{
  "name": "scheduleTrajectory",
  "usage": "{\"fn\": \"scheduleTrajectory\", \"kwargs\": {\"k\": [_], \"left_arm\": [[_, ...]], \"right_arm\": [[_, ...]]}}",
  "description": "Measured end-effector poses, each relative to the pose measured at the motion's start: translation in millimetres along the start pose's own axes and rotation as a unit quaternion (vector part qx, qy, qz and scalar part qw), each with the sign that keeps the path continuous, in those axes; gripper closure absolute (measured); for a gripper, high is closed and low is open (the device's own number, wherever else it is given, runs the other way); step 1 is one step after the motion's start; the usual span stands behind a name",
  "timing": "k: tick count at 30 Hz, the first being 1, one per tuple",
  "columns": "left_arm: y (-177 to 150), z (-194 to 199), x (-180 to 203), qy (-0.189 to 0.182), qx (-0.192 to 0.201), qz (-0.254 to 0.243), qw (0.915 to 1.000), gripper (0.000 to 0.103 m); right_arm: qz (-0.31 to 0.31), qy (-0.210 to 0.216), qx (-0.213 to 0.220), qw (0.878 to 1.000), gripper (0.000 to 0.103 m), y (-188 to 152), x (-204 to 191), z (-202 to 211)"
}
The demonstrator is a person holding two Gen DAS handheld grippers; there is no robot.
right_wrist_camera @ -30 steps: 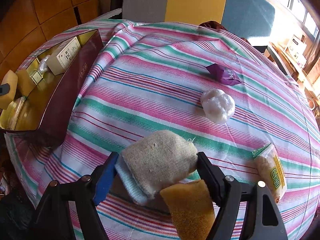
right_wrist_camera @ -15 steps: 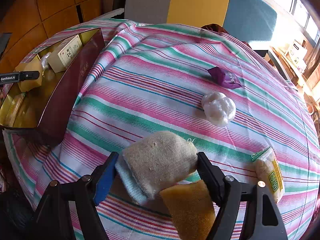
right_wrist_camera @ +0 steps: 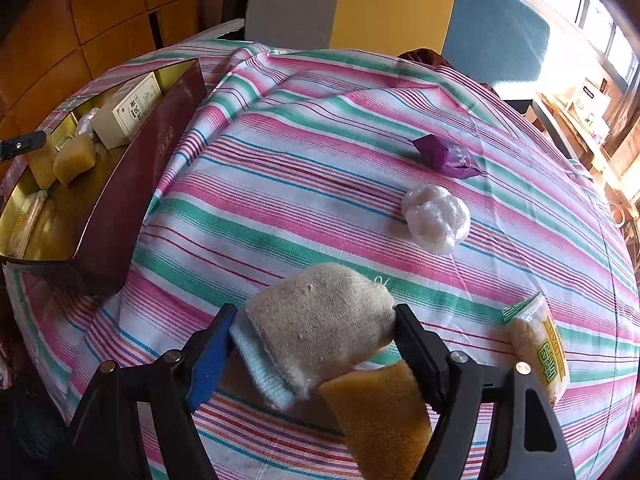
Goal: Organize objects
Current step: 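Carry the grey sock and orange sponge to the gold tray with the right gripper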
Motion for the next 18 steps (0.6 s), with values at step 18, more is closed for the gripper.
{"fn": "scheduleTrajectory", "kwargs": {"k": [18], "left_arm": [[-38, 64, 16, 0.028, 0.054, -0.011, 0.9981, 0.015]], "right_arm": [[-0.102, 0.041, 0.022, 0.994, 0.027, 26, -3, 21]]}}
Point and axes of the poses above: each gripper's, at about its wrist camera, not at the fingertips, and z roughly against the way its jaws point, x to its right, y to its top, the point moved 7 cm from there along -z, roughly the way its jaws point, and after that the axes turned 15 degrees about -y, right-handed, at the moved point
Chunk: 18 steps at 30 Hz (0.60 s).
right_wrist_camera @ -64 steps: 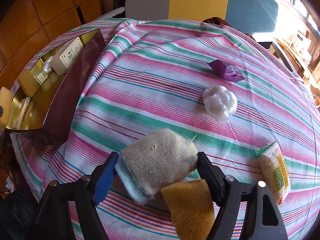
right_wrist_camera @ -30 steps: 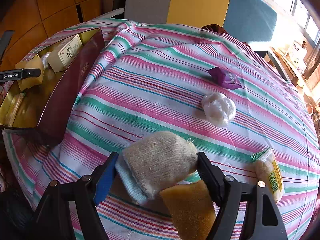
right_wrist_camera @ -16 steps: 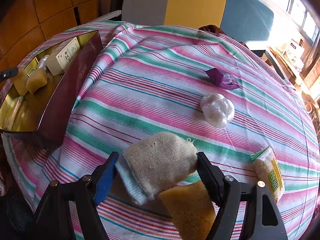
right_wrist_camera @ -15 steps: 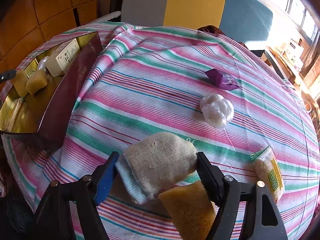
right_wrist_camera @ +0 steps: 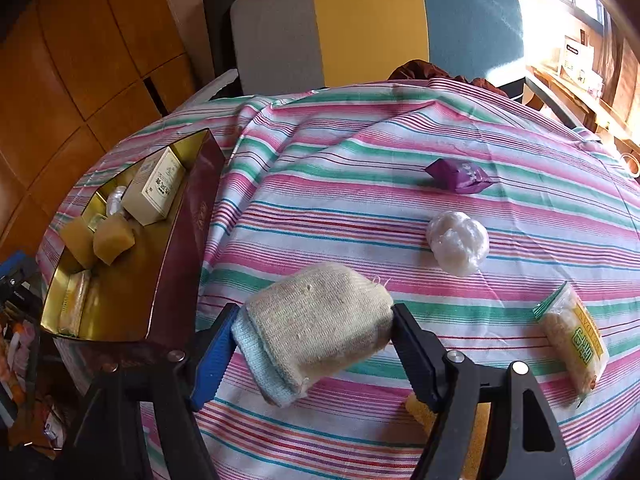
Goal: Organize objects
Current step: 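Carry the grey sock and orange sponge to the gold tray with the right gripper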
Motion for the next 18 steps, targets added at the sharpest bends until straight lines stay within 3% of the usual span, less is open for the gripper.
{"fn": "scheduleTrajectory", "kwargs": {"k": [2, 3, 9, 18], "left_arm": [[-1, 3, 0, 0.001, 0.004, -0.002, 1.0, 0.015], [-1, 5, 0, 0.001, 0.006, -0.003, 1.0, 0.015], [-2, 12, -3, -0.003, 0.014, 0.002, 0.9999, 0.014], [-5, 15, -9, -0.008, 0.018, 0.014, 0.9997, 0.014]], "right_arm": [[0.001, -0.04, 0.006, 0.999, 0.027, 3, 3, 0], [-0.007, -0.039, 0.009, 0.999, 0.027, 6, 5, 2], [-0.063, 0.059, 0.034, 0.996, 0.027, 32, -10, 29], [0.023, 0.102, 0.059, 0.993, 0.027, 42, -93, 59]]}}
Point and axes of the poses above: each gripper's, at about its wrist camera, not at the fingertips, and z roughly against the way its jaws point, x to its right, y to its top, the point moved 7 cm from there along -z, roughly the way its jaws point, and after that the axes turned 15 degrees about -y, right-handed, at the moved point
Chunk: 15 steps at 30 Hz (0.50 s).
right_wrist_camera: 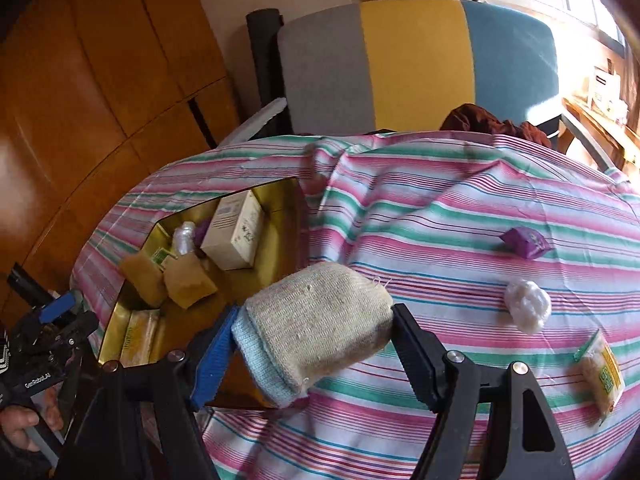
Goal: Organize objects
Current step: 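Carry the grey sock and orange sponge to the gold tray with the right gripper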
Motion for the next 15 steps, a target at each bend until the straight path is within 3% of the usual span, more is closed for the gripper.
{"fn": "scheduleTrajectory", "kwargs": {"k": [8, 15], "left_arm": [[-1, 8, -17, 0.001, 0.008, 0.02, 0.9998, 0.014], [3, 30, -60, 0.02, 0.034, 0.068, 0.9969, 0.014]], "right_arm": [[0.081, 0.036, -0.023, 0.996, 0.027, -7, -77, -17], [0.151, 0.059, -0.062, 0.985, 0.027, -27, -147, -46]]}}
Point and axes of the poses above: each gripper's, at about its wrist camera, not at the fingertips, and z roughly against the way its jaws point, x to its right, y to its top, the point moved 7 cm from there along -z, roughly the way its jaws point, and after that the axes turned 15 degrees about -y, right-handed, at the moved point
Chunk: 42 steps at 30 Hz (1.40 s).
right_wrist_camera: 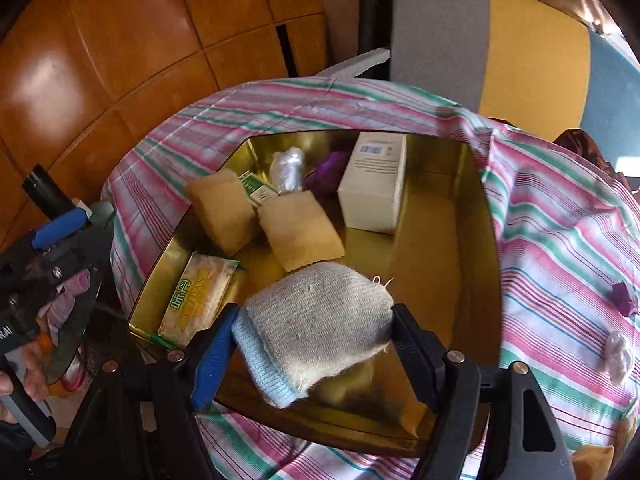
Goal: Organize objects
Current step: 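Carry the grey sock and orange sponge to the gold tray with the right gripper, then lower the grey sock into the tray and open the right gripper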
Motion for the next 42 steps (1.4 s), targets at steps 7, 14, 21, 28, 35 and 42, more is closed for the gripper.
{"fn": "scheduleTrajectory", "kwargs": {"k": [7, 14, 21, 28, 35, 42], "left_arm": [[-7, 13, -46, 0.038, 0.004, 0.038, 0.9985, 0.014], [-14, 8, -51, 0.043, -0.004, 0.046, 0.998, 0.014], [-11, 10, -35, 0.04, 0.001, 0.023, 0.9989, 0.012], [-6, 14, -16, 0.042, 0.009, -0.011, 0.999, 0.012], [-6, 11, 10, 0.026, 0.003, -0.039, 0.9989, 0.012], [-5, 0, 45, 0.001, -0.009, -0.074, 0.9972, 0.012]], "right_arm": [[0.058, 0.028, -0.032, 0.997, 0.024, -6, -55, -31], [0.053, 0.049, -0.033, 0.997, 0.021, -12, -63, -31], [0.022, 0.06, -0.012, 0.998, 0.02, -8, -50, -14], [-0.02, 0.051, 0.014, 0.998, 0.019, -7, -19, 13], [-0.062, 0.019, 0.033, 0.997, 0.019, -15, 32, 35], [-0.121, -0.035, 0.04, 0.991, 0.019, -38, 112, 58]]}}
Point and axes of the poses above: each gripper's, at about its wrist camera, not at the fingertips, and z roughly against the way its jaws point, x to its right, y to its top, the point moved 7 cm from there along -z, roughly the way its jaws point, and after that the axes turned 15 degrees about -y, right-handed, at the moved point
